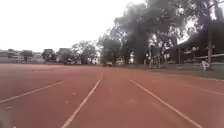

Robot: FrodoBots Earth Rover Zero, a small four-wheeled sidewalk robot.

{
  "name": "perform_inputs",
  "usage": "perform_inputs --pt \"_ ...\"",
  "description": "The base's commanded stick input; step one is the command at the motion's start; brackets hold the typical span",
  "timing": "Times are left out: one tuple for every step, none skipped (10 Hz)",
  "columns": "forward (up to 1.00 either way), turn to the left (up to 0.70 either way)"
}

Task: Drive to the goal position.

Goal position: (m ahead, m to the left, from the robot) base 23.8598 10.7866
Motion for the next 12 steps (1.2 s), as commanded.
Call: perform_inputs --pt "0.45 0.0" --pt "0.45 0.0" --pt "0.45 0.0" --pt "0.45 0.0" --pt "0.45 0.0" --pt "0.45 0.0" --pt "0.45 0.0" --pt "0.45 0.0" --pt "0.45 0.0" --pt "0.45 0.0" --pt "0.45 0.0" --pt "0.45 0.0"
